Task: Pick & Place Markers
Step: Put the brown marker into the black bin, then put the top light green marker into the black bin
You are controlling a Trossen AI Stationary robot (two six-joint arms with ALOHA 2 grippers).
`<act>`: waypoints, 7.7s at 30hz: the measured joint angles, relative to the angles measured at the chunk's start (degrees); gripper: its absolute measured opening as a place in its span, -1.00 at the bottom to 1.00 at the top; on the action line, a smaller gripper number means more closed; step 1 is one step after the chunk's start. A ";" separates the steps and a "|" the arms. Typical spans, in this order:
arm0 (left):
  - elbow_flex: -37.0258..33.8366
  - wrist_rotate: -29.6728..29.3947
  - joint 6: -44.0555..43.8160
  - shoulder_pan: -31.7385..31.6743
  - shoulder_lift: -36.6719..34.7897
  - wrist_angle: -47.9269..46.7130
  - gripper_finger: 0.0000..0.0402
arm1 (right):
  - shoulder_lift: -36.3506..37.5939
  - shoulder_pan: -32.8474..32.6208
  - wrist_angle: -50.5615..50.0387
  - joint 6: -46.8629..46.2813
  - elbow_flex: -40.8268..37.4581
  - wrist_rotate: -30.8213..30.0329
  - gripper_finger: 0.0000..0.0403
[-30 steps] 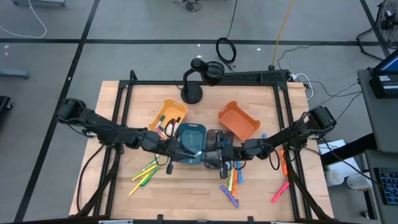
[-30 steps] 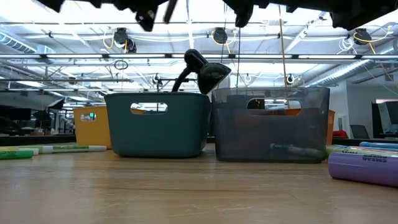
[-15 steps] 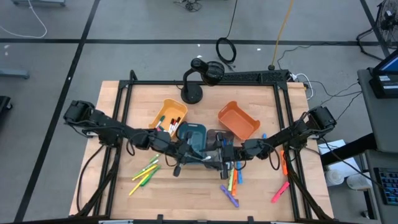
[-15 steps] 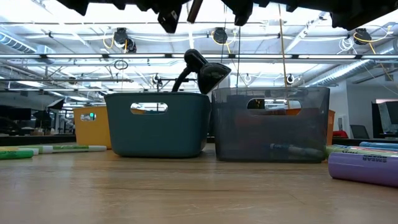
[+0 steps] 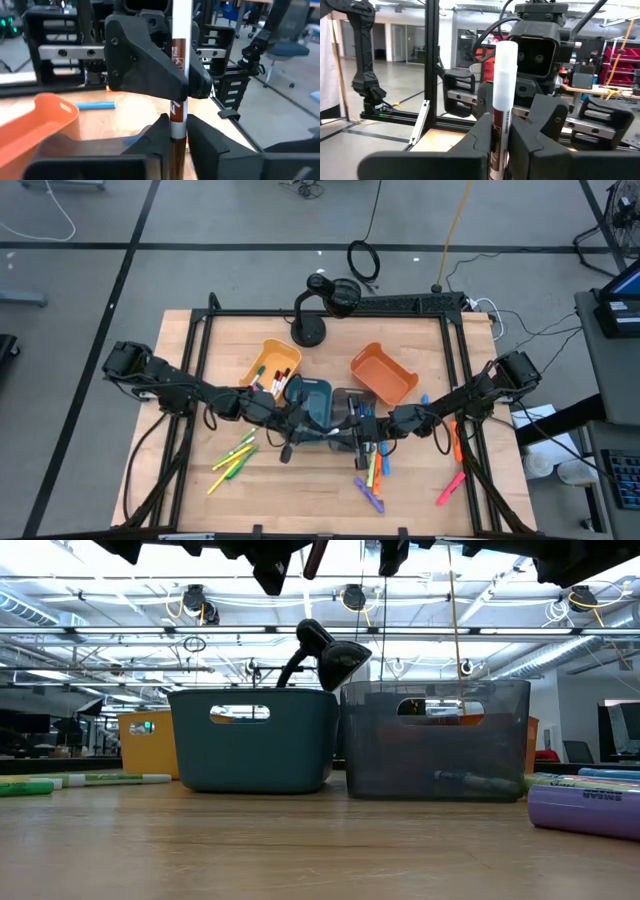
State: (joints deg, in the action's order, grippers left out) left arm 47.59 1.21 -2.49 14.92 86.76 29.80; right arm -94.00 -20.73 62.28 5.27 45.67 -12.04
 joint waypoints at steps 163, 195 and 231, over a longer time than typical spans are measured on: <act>-2.24 -2.16 3.70 0.17 0.50 10.81 -0.85 | 7.17 -2.63 2.20 -6.64 -9.58 -5.63 0.11; 6.36 3.88 2.09 -1.66 8.90 7.98 -0.84 | 5.75 -4.41 2.91 -0.93 -5.55 -1.48 -0.91; -4.42 -53.56 -21.26 25.41 -23.25 -45.83 -0.49 | 17.11 2.42 -25.76 -17.06 -13.22 -4.36 -0.91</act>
State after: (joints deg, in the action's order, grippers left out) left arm 43.18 -52.34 -23.75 40.32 63.51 -16.03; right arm -76.88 -18.31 36.52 -11.79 32.45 -16.40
